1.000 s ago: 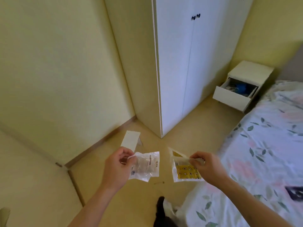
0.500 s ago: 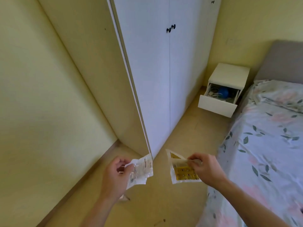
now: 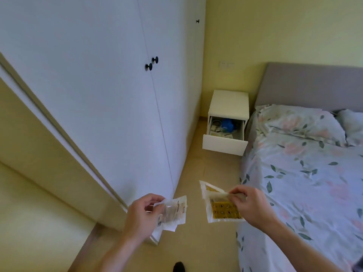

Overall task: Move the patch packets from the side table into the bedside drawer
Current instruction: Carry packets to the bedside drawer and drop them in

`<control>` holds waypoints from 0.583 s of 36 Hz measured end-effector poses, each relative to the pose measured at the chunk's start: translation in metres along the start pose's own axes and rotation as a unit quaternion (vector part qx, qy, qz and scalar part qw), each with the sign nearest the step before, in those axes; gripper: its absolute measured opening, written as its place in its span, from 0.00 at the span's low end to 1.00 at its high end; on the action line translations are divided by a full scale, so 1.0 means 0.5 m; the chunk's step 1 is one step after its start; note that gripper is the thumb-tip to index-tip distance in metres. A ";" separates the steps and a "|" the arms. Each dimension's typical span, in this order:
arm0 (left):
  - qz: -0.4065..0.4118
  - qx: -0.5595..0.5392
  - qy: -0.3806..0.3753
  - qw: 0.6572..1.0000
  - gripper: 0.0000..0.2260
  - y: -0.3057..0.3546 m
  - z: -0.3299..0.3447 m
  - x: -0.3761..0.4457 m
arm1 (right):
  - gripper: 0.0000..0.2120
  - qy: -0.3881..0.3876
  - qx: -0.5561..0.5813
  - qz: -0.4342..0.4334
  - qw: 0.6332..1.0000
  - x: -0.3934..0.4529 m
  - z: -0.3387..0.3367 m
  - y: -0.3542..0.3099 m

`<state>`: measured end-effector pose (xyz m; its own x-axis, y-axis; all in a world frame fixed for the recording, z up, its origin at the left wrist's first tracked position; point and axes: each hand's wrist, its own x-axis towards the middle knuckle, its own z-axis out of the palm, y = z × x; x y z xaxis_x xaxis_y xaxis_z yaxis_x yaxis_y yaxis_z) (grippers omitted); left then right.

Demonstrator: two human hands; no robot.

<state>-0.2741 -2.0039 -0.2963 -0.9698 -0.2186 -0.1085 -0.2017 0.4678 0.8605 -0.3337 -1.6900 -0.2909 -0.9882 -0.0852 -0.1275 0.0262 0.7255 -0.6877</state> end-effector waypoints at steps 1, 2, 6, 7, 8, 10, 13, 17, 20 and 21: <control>0.010 0.009 -0.018 1.000 0.09 0.010 0.013 0.045 | 0.05 0.020 0.004 0.009 1.000 0.025 -0.012 0.001; 0.015 0.016 -0.034 0.999 0.08 0.021 0.029 0.088 | 0.05 0.037 0.008 0.020 0.999 0.047 -0.024 0.004; 0.045 0.035 -0.085 0.995 0.07 0.080 0.105 0.228 | 0.05 0.078 0.018 0.057 0.995 0.116 -0.072 0.024; 0.054 0.032 -0.097 0.993 0.07 0.097 0.125 0.260 | 0.05 0.084 0.019 0.065 0.994 0.133 -0.083 0.032; 0.065 0.028 -0.108 0.992 0.07 0.116 0.144 0.291 | 0.05 0.089 0.020 0.071 0.993 0.151 -0.095 0.039; 0.081 0.023 -0.130 0.988 0.07 0.147 0.183 0.354 | 0.06 0.099 0.033 0.087 0.991 0.196 -0.116 0.060; 0.091 0.018 -0.142 0.986 0.06 0.181 0.242 0.453 | 0.09 0.116 0.054 0.115 0.985 0.277 -0.148 0.096; 0.096 0.030 -0.140 0.985 0.06 0.216 0.313 0.585 | 0.07 0.128 0.049 0.133 0.982 0.393 -0.193 0.136; 0.081 0.041 -0.137 0.986 0.06 0.238 0.360 0.679 | 0.06 0.126 0.045 0.136 0.982 0.485 -0.235 0.162; 0.076 0.044 -0.135 0.987 0.06 0.245 0.374 0.708 | 0.06 0.124 0.044 0.138 0.982 0.517 -0.250 0.172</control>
<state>-0.6679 -1.8639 -0.3221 -0.9884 0.0906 -0.1215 -0.0517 0.5520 0.8322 -0.6060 -1.5643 -0.2934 -0.9481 0.2818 -0.1471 0.2993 0.6354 -0.7118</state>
